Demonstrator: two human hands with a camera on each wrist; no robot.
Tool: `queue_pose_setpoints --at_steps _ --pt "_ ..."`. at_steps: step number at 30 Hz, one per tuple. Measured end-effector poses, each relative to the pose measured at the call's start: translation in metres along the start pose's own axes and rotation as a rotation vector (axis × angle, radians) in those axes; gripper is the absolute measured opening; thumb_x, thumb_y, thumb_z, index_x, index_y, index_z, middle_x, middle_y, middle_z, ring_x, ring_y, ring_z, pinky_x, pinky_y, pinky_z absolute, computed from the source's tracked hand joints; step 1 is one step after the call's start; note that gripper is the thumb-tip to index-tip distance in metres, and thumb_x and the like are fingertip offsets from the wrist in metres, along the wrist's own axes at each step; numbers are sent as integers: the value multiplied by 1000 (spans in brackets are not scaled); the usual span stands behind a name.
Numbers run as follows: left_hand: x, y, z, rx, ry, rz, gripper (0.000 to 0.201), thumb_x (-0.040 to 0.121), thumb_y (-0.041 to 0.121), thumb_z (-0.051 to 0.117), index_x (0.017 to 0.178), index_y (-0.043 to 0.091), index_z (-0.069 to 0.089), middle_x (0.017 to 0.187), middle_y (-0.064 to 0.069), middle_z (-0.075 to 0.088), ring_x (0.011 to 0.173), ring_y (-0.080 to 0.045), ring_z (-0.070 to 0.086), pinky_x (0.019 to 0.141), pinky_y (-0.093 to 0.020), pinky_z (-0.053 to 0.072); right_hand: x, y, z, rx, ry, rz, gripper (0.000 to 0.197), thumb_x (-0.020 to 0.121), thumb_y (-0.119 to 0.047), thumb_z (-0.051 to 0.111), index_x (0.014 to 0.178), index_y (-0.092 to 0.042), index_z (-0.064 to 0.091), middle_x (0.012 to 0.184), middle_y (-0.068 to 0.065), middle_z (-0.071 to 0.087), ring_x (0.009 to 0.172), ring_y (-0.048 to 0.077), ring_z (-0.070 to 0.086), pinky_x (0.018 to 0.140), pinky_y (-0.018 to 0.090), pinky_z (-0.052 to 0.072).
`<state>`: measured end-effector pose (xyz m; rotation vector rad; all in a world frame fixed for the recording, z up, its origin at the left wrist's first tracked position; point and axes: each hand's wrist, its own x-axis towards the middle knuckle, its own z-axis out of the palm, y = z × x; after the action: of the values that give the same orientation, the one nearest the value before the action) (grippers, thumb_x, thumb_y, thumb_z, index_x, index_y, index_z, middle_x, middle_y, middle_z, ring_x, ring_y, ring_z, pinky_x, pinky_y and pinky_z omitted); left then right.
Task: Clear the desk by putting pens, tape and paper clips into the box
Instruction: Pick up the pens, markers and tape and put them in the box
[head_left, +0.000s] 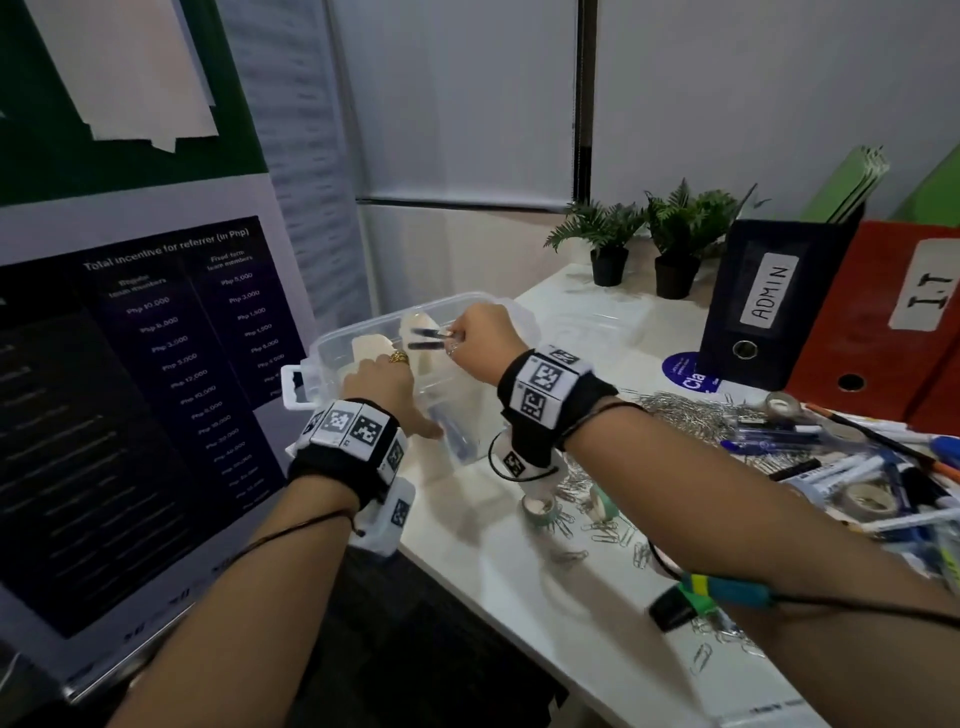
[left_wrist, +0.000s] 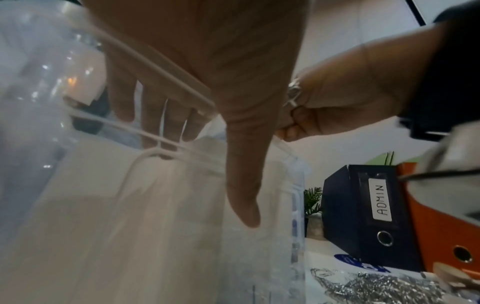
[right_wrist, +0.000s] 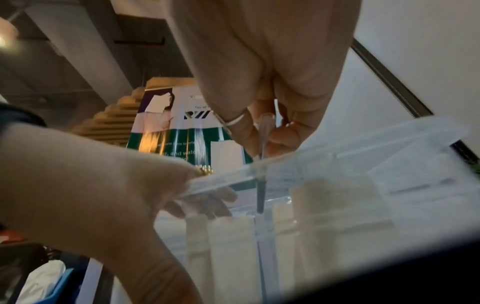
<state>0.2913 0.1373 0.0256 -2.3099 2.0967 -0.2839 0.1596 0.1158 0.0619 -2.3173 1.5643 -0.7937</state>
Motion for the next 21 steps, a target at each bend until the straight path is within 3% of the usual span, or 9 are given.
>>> queue_pose_setpoints --at_steps 2,5,7,10,12,14,16,18,21 --pt "0 0 2 -6 26 6 81 61 60 75 120 10 50 121 -8 53 112 -26 49 92 -37 44 9 -4 10 -8 -9 11 26 89 -7 51 65 -5 59 64 6 50 77 20 45 72 28 39" --pt "-1 -1 5 -43 57 21 98 59 60 77 135 11 38 130 -7 49 120 -26 46 99 -40 42 15 -7 21 -43 -39 -1 17 89 -16 59 84 -1 64 82 12 58 87 25 51 76 28 40" --pt "-2 -3 6 -74 71 41 103 57 60 77 138 13 34 133 -6 48 122 -26 45 101 -41 41 16 -3 26 -56 -56 -6 35 87 -31 63 105 -1 65 107 14 64 105 28 57 86 30 43" --pt "-4 -4 9 -122 100 57 111 58 59 77 145 16 24 140 -4 41 127 -25 40 103 -41 38 14 8 27 -40 -30 -44 43 91 -39 56 105 0 67 105 14 67 106 27 58 85 29 41" --pt "-6 -3 10 -172 147 72 99 61 58 75 141 21 30 139 -3 40 126 -24 39 101 -39 38 9 18 23 -35 -23 -67 40 94 -36 50 91 -1 70 83 14 64 97 27 59 73 26 34" --pt "-8 -2 10 -202 182 86 83 66 60 70 134 25 38 134 -1 42 124 -22 40 98 -38 38 2 29 17 -74 -14 -73 42 97 -33 46 80 0 66 71 10 54 94 29 57 71 29 30" --pt "-11 2 10 -226 193 101 73 70 62 65 130 27 42 132 0 44 122 -22 41 97 -39 38 -4 41 9 -67 -32 -102 39 97 -28 47 92 4 69 87 15 63 100 29 56 79 30 32" --pt "-15 7 7 -226 187 135 67 74 61 62 129 28 43 133 -1 43 123 -22 40 98 -39 37 -9 50 -2 13 -27 -129 31 95 -26 52 108 -4 69 109 14 65 104 24 56 87 26 35" --pt "-21 16 0 -215 243 163 66 78 56 60 134 28 39 137 -2 38 126 -25 35 100 -40 33 -17 71 -24 132 71 -94 29 92 -22 57 118 -10 64 117 9 60 102 15 54 90 24 39"
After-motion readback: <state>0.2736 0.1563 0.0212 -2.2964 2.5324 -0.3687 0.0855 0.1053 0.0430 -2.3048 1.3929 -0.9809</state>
